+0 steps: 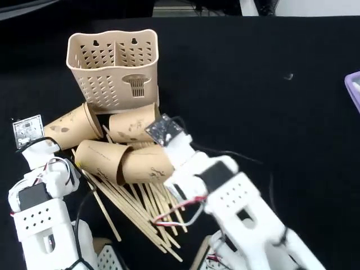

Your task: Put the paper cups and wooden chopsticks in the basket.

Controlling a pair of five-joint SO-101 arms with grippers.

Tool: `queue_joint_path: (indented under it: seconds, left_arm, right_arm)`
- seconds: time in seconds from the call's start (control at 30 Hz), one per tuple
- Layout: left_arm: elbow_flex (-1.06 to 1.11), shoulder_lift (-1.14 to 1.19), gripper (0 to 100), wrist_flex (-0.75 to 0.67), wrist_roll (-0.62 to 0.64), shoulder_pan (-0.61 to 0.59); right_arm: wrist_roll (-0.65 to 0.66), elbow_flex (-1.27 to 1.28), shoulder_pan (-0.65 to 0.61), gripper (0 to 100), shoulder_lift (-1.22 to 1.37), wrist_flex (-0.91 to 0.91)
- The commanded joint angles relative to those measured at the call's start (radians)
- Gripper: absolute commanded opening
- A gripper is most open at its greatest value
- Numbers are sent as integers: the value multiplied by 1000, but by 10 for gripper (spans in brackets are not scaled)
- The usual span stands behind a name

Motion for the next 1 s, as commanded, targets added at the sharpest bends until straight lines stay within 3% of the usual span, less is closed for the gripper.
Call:
queue_joint_path:
  seconds: [0.0, 0.23, 0.37, 0.5, 0.57, 0.8, 0.97]
  left_arm:
    - [-13, -6, 223, -11, 11, -5]
    - [-12, -6, 223, -11, 11, -5]
    - [-13, -6, 223, -14, 11, -5]
    - [-13, -6, 223, -14, 11, -5]
    - [-13, -6, 223, -14, 11, -4]
    - [-12, -6, 223, -14, 11, -4]
    - [-12, -6, 223, -11, 12, -4]
  right_arm:
    - [112, -113, -11, 11, -260, 150]
    - [296, -262, 229, 11, -487, 301]
    - [301, -208, 275, 34, -456, 305]
    - [133, -136, 273, 283, -361, 244]
    - [58, -133, 247, 344, -311, 187]
    - [-173, -131, 18, 349, -120, 5]
    - [-244, -133, -12, 349, 25, -61]
